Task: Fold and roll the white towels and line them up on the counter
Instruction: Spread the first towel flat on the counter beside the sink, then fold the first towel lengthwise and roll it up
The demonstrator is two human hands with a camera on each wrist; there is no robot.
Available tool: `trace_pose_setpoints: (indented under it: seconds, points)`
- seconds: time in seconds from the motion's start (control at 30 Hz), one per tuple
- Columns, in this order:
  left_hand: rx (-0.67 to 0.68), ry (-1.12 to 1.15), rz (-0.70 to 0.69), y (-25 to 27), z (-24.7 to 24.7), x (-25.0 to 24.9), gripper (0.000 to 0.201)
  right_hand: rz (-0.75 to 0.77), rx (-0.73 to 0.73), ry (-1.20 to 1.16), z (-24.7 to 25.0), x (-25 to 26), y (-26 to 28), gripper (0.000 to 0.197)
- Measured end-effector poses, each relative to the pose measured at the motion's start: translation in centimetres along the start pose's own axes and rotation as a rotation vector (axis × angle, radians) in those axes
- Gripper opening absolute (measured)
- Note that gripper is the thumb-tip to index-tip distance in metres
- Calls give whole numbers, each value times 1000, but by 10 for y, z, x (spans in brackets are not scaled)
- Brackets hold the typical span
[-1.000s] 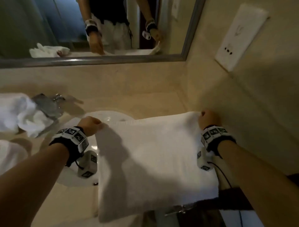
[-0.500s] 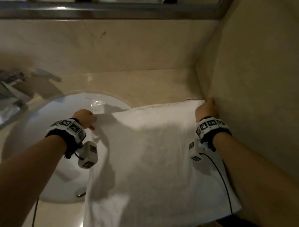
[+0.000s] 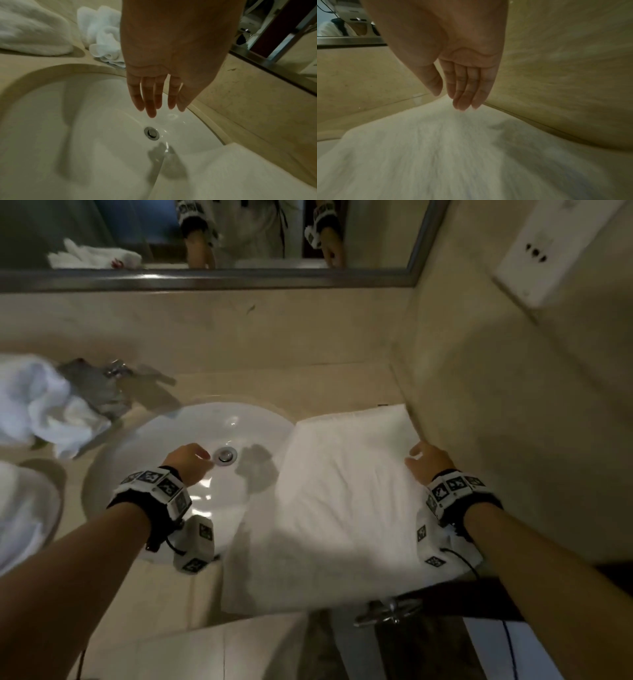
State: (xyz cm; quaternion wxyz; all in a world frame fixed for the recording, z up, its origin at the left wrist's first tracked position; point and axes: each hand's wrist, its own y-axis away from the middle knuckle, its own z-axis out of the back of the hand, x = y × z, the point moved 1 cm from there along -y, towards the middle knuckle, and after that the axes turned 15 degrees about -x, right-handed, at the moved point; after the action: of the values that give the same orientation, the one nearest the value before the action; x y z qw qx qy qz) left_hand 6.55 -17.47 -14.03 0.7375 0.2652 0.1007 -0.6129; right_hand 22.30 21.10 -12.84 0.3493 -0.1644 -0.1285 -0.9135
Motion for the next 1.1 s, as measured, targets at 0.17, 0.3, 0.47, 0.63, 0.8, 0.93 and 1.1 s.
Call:
trace_pose_setpoints:
  seconds: [0.17, 0.3, 0.47, 0.63, 0.8, 0.93, 1.1]
  points:
    - [224, -62, 40, 76, 1, 25, 36, -16, 84, 117, 4, -45, 72, 30]
    - [343, -69, 49, 121, -10, 35, 29, -16, 195, 209, 5, -79, 108, 38]
    - [314, -9, 81, 147, -33, 51, 26, -30, 262, 306, 2, -105, 128, 50]
    - [268, -74, 63, 170, -48, 61, 27, -14, 228, 283, -2, -107, 132, 52]
    - [232, -130, 120, 176, -52, 71, 46, 238, 154, 155, -12, -80, 137, 55]
    - [190, -172, 151, 171, -43, 82, 42, 314, 340, 318, -26, -70, 148, 57]
    - [117, -186, 176, 173, -40, 91, 37, 399, 300, 359, -24, -60, 155, 51]
